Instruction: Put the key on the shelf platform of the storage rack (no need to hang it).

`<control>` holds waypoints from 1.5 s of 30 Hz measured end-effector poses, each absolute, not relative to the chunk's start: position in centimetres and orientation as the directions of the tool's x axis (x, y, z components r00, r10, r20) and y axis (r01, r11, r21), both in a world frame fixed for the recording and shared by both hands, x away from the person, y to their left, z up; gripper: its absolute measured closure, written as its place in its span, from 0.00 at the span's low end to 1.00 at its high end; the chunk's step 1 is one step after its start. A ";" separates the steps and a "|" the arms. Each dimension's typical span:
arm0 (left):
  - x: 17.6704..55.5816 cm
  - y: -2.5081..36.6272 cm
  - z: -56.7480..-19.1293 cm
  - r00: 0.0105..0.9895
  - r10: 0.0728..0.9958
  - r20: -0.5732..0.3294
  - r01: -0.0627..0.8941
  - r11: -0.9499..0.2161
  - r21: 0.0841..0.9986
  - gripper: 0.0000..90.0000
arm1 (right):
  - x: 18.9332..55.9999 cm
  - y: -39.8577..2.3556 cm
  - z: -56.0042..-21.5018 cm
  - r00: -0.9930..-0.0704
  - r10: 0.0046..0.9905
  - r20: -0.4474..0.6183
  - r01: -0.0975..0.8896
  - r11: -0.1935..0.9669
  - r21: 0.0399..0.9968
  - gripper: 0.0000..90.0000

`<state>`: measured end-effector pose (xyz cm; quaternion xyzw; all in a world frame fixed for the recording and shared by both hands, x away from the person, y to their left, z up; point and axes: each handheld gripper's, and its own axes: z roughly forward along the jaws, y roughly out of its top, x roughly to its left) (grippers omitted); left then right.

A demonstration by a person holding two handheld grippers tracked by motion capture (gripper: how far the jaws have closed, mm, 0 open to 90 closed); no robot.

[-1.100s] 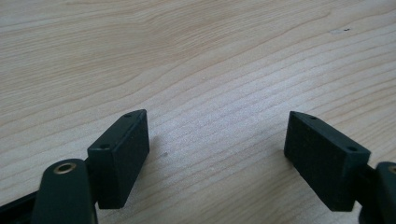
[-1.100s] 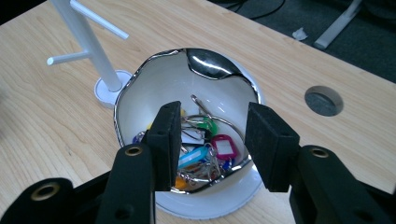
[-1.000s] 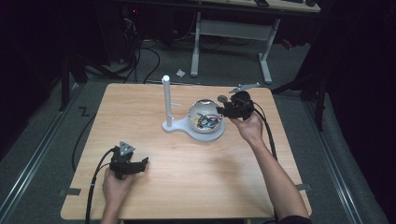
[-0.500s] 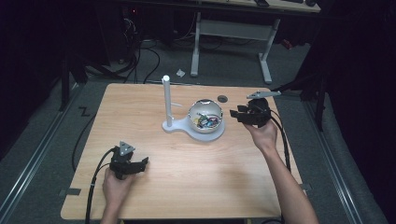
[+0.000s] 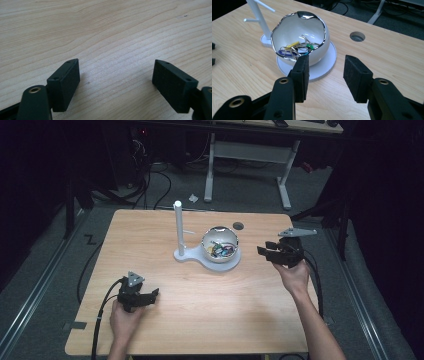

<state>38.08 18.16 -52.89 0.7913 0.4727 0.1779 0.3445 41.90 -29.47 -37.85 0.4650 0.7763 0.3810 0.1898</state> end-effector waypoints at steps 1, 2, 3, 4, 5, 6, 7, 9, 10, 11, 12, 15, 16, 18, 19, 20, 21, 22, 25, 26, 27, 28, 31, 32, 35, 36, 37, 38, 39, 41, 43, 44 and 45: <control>38.1 18.2 -52.9 0.490 0.871 -0.044 0.626 -0.316 0.713 0.25 | 41.6 -29.6 -37.9 -0.496 0.866 0.061 0.572 0.273 0.773 0.63; 38.1 18.2 -52.9 0.490 0.871 -0.044 0.626 -0.316 0.713 0.25 | 41.3 -29.8 -37.9 -0.493 0.867 0.066 0.573 0.266 0.775 0.63; 38.1 18.2 -52.9 0.490 0.870 -0.044 0.626 -0.317 0.713 0.25 | 41.0 -29.9 -38.0 -0.491 0.869 0.067 0.573 0.264 0.775 0.62; 38.1 18.2 -52.9 0.490 0.871 -0.044 0.626 -0.316 0.713 0.25 | 40.7 -30.0 -38.0 -0.487 0.871 0.065 0.574 0.263 0.775 0.62; 38.1 18.2 -52.9 0.490 0.871 -0.044 0.626 -0.316 0.713 0.25 | 40.5 -30.1 -38.1 -0.485 0.872 0.061 0.572 0.264 0.777 0.62; 38.1 18.2 -52.9 0.490 0.871 -0.044 0.626 -0.316 0.713 0.25 | 40.2 -30.2 -38.0 -0.481 0.875 0.062 0.573 0.260 0.777 0.62; 38.1 18.2 -52.9 0.490 0.871 -0.044 0.626 -0.316 0.713 0.25 | 39.9 -30.3 -38.0 -0.480 0.875 0.058 0.568 0.260 0.781 0.62; 38.1 18.2 -52.9 0.490 0.871 -0.044 0.625 -0.316 0.714 0.25 | 39.5 -30.4 -37.9 -0.478 0.877 0.053 0.563 0.260 0.785 0.62; 38.1 18.2 -52.9 0.490 0.871 -0.044 0.625 -0.316 0.714 0.25 | 39.3 -30.4 -37.8 -0.477 0.878 0.049 0.561 0.260 0.786 0.62; 38.1 18.2 -52.9 0.490 0.871 -0.044 0.625 -0.315 0.714 0.25 | 39.1 -30.4 -37.7 -0.479 0.877 0.042 0.554 0.265 0.789 0.62; 38.1 18.2 -52.9 0.490 0.871 -0.044 0.626 -0.316 0.713 0.25 | 38.9 -30.4 -37.6 -0.476 0.878 0.042 0.555 0.264 0.789 0.62; 38.1 18.2 -52.9 0.490 0.871 -0.044 0.626 -0.316 0.713 0.25 | 38.3 -30.6 -37.7 -0.471 0.880 0.058 0.556 0.245 0.794 0.62; 38.1 18.2 -52.9 0.490 0.870 -0.044 0.626 -0.316 0.713 0.25 | 38.2 -30.6 -37.8 -0.468 0.882 0.051 0.558 0.250 0.791 0.61; 38.1 18.2 -52.9 0.490 0.870 -0.044 0.626 -0.316 0.713 0.25 | 37.7 -30.7 -38.0 -0.459 0.888 0.036 0.554 0.254 0.793 0.61; 38.1 18.2 -52.9 0.489 0.871 -0.044 0.625 -0.315 0.714 0.25 | 37.4 -30.8 -38.2 -0.460 0.887 0.043 0.556 0.250 0.793 0.61; 38.1 18.2 -52.9 0.490 0.870 -0.044 0.626 -0.316 0.713 0.25 | 37.2 -30.9 -38.4 -0.456 0.889 0.050 0.563 0.244 0.790 0.61; 38.1 18.2 -52.9 0.490 0.871 -0.044 0.626 -0.316 0.713 0.25 | 36.9 -31.1 -38.6 -0.452 0.890 0.053 0.561 0.237 0.793 0.61; 38.1 18.2 -52.9 0.490 0.871 -0.044 0.626 -0.316 0.713 0.25 | 36.8 -31.2 -38.8 -0.449 0.891 0.062 0.565 0.229 0.793 0.61; 38.1 18.2 -52.9 0.490 0.871 -0.044 0.626 -0.316 0.713 0.25 | 36.3 -31.6 -39.5 -0.437 0.897 0.070 0.575 0.218 0.788 0.61; 38.1 18.2 -52.9 0.490 0.870 -0.044 0.626 -0.317 0.713 0.25 | 36.1 -31.8 -39.7 -0.432 0.898 0.079 0.579 0.210 0.788 0.61; 38.1 18.2 -52.9 0.490 0.871 -0.044 0.626 -0.316 0.713 0.25 | 36.0 -31.9 -39.9 -0.430 0.900 0.076 0.579 0.211 0.787 0.61; 38.1 18.2 -52.9 0.490 0.870 -0.044 0.625 -0.316 0.713 0.25 | 35.9 -31.9 -40.2 -0.426 0.902 0.074 0.582 0.210 0.786 0.61; 38.1 18.2 -52.9 0.490 0.871 -0.044 0.625 -0.316 0.713 0.25 | 35.4 -32.1 -40.8 -0.418 0.904 0.084 0.587 0.198 0.785 0.61; 38.1 18.2 -52.9 0.490 0.871 -0.044 0.626 -0.316 0.713 0.25 | 35.3 -32.1 -41.1 -0.414 0.906 0.083 0.590 0.198 0.782 0.61; 38.1 18.2 -52.9 0.490 0.871 -0.044 0.625 -0.316 0.714 0.25 | 35.0 -32.2 -41.7 -0.413 0.907 0.086 0.589 0.194 0.785 0.60; 38.1 18.2 -52.9 0.490 0.871 -0.044 0.626 -0.315 0.714 0.25 | 34.9 -32.3 -42.0 -0.416 0.905 0.085 0.587 0.196 0.786 0.59; 38.1 18.2 -52.9 0.490 0.871 -0.044 0.625 -0.315 0.714 0.25 | 34.8 -32.3 -42.2 -0.411 0.907 0.092 0.588 0.187 0.787 0.59; 38.1 18.2 -52.9 0.490 0.871 -0.044 0.625 -0.315 0.714 0.25 | 34.7 -32.4 -42.4 -0.413 0.906 0.092 0.588 0.188 0.787 0.58; 38.1 18.2 -52.9 0.490 0.871 -0.044 0.626 -0.316 0.713 0.25 | 34.7 -32.4 -42.6 -0.411 0.907 0.097 0.591 0.184 0.786 0.58; 38.1 18.2 -52.9 0.490 0.871 -0.044 0.625 -0.316 0.714 0.25 | 34.5 -32.5 -43.1 -0.406 0.908 0.104 0.595 0.176 0.784 0.57; 38.1 18.2 -52.9 0.490 0.871 -0.044 0.626 -0.316 0.713 0.25 | 34.3 -32.5 -43.5 -0.398 0.911 0.111 0.599 0.166 0.783 0.56; 38.1 18.2 -52.9 0.490 0.871 -0.044 0.625 -0.316 0.713 0.25 | 34.3 -32.6 -43.7 -0.395 0.912 0.114 0.600 0.162 0.784 0.55; 38.1 18.2 -52.9 0.490 0.871 -0.044 0.626 -0.316 0.713 0.25 | 34.2 -32.6 -43.9 -0.390 0.913 0.122 0.605 0.155 0.781 0.54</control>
